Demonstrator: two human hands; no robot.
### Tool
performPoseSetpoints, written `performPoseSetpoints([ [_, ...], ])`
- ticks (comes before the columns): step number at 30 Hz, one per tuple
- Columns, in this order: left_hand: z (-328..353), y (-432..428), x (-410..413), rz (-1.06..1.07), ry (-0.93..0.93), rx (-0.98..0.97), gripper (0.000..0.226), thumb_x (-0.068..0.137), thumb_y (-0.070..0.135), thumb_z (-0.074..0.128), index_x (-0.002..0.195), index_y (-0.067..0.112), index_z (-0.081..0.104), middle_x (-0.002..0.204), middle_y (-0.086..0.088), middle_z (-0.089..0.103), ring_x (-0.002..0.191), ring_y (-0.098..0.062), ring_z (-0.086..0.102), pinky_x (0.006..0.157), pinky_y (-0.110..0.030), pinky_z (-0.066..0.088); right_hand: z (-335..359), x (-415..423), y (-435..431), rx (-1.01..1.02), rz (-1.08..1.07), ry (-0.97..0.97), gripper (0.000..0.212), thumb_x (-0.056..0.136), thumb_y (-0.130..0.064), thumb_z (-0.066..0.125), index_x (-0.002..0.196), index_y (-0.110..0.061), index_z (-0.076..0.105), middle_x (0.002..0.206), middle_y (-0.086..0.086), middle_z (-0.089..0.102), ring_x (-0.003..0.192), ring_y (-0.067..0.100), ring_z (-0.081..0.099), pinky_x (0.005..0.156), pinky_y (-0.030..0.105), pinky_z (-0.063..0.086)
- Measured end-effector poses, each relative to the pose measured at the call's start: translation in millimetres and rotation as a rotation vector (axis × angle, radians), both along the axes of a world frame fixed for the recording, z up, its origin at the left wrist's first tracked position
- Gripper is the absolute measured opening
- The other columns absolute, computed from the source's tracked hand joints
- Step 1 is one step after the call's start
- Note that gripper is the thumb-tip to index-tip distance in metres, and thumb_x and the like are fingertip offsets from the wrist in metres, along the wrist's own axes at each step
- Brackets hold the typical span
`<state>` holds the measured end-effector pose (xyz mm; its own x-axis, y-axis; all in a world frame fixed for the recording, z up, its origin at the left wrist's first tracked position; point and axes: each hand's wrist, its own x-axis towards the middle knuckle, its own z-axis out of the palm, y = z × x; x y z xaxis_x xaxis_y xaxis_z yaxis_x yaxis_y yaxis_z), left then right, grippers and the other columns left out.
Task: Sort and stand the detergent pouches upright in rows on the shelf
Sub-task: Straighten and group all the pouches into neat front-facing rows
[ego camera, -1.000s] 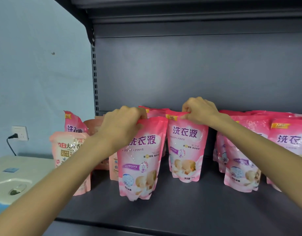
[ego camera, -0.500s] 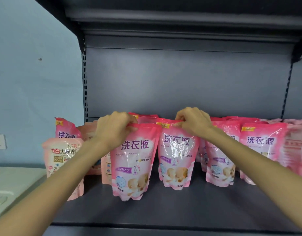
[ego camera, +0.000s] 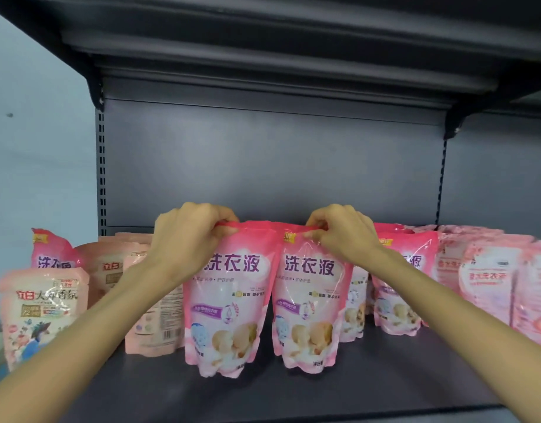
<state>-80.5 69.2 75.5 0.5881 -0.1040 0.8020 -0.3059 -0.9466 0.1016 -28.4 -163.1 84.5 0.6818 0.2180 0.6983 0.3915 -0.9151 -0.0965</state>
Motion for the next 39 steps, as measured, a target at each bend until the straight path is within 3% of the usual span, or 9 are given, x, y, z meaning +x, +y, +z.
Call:
performPoseSetpoints([
  [11,3,-92,5,-0.034,0.019,0.013,0.012,0.090,0.037,0.057,0.096,0.036,0.067,0.086,0.013,0.066,0.093,-0.019,0.059,0.071,-0.029,0.040,-2,11,-106,0.026,-0.009,0.017,0.023,0.082,-0.044,0.066,0.097,-0.028,0.070,0.097,-0.008,0.070,0.098,0.019,0.060,0.070,0.026,0.036],
  [15,-2,-129,11,-0.042,0.059,0.007,0.011,0.089,0.036,0.058,0.095,0.035,0.067,0.077,0.018,0.058,0.091,-0.014,0.058,0.066,-0.026,0.032,-3,13,-151,0.023,-0.012,0.033,0.021,0.081,-0.043,0.067,0.096,-0.029,0.070,0.092,-0.010,0.069,0.095,0.019,0.061,0.070,0.027,0.037],
  [19,-7,-161,24,-0.046,0.132,-0.007,0.011,0.087,0.036,0.060,0.096,0.033,0.068,0.091,0.015,0.069,0.095,-0.016,0.060,0.067,-0.027,0.037,-6,14,-189,-0.003,0.011,0.053,0.019,0.081,-0.041,0.069,0.091,-0.026,0.071,0.076,-0.015,0.058,0.080,0.014,0.055,0.068,0.026,0.036],
  [24,-19,-192,39,-0.051,0.214,-0.068,0.013,0.086,0.035,0.063,0.096,0.030,0.069,0.094,0.012,0.071,0.097,-0.017,0.062,0.078,-0.032,0.048,-16,26,-225,0.034,0.078,0.084,0.016,0.080,-0.035,0.071,0.089,-0.022,0.073,0.088,-0.007,0.070,0.078,0.014,0.057,0.073,0.031,0.049],
  [28,-20,-209,47,-0.015,0.221,-0.073,0.013,0.087,0.034,0.062,0.097,0.028,0.069,0.098,0.010,0.071,0.099,-0.018,0.062,0.078,-0.030,0.045,-17,32,-235,0.069,0.151,0.087,0.016,0.079,-0.032,0.072,0.088,-0.019,0.073,0.080,-0.006,0.067,0.076,0.013,0.058,0.072,0.029,0.048],
  [34,-16,-216,58,0.023,0.209,-0.150,0.016,0.089,0.029,0.060,0.102,0.029,0.069,0.104,0.011,0.070,0.105,-0.017,0.060,0.079,-0.030,0.044,-19,40,-231,0.160,0.239,0.053,0.017,0.080,-0.026,0.071,0.091,-0.013,0.073,0.086,0.001,0.071,0.076,0.014,0.062,0.077,0.031,0.052],
  [39,-23,-219,67,0.015,0.239,-0.130,0.018,0.090,0.028,0.058,0.105,0.029,0.068,0.107,0.013,0.068,0.104,-0.016,0.059,0.075,-0.026,0.039,-28,46,-225,0.128,0.269,0.028,0.018,0.081,-0.025,0.070,0.091,-0.010,0.073,0.085,0.003,0.072,0.074,0.017,0.064,0.073,0.031,0.051],
])
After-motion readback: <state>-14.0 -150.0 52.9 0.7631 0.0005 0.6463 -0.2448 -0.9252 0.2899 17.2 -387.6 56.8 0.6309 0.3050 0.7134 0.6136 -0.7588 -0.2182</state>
